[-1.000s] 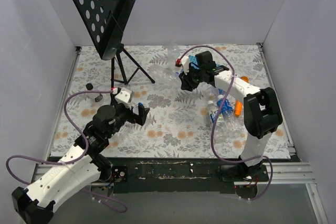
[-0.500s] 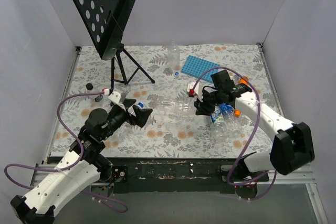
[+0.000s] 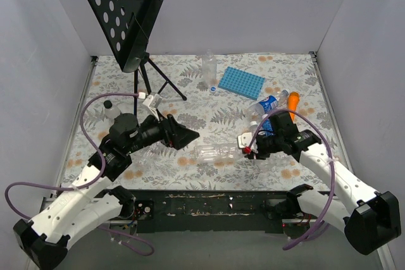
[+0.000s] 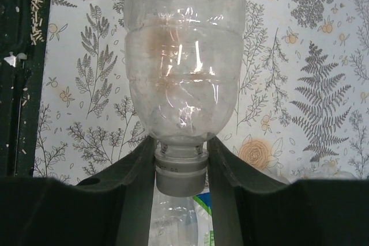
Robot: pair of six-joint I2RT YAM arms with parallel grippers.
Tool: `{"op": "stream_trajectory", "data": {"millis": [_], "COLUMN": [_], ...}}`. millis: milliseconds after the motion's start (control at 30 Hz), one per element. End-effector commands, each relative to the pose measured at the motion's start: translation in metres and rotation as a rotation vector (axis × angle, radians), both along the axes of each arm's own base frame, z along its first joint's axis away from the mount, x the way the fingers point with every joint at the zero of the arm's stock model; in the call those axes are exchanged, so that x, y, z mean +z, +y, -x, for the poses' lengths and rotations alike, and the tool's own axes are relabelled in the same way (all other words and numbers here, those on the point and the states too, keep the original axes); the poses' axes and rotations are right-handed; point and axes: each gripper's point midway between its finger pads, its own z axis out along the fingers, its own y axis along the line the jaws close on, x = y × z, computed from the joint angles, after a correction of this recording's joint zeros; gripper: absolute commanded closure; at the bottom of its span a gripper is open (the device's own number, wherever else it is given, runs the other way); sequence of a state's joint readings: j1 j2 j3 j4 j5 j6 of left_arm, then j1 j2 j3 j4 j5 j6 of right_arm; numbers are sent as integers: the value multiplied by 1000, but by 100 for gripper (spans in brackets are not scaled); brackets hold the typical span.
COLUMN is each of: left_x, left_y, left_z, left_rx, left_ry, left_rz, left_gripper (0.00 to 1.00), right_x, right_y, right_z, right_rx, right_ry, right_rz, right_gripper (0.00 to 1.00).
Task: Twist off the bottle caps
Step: Pick up the plastic bottle at the center of the board.
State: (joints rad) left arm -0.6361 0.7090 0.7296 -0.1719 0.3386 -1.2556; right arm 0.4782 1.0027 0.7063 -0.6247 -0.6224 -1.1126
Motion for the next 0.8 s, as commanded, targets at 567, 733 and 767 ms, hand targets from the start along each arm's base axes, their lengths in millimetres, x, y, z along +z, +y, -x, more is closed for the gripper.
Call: {"op": "stream_trajectory", "data": {"millis": [567, 733, 767], "left_x": [-96, -119, -123], "left_y": [-72, -90, -93], "left_z": [20, 24, 26], "left_rx": [-459, -556, -571], "left_ry": [500, 533, 537], "left_rz": [-68, -128, -144], "left_gripper": [2, 2, 2], "right_x": [-17, -18, -18], "right_y": [14, 21, 22], "right_z": [15, 19, 19], "right_rx": [239, 264, 266], "right_ry": [-233, -222, -221], "right_rz": [-91, -93, -94], "right_gripper": [99, 99, 99]}}
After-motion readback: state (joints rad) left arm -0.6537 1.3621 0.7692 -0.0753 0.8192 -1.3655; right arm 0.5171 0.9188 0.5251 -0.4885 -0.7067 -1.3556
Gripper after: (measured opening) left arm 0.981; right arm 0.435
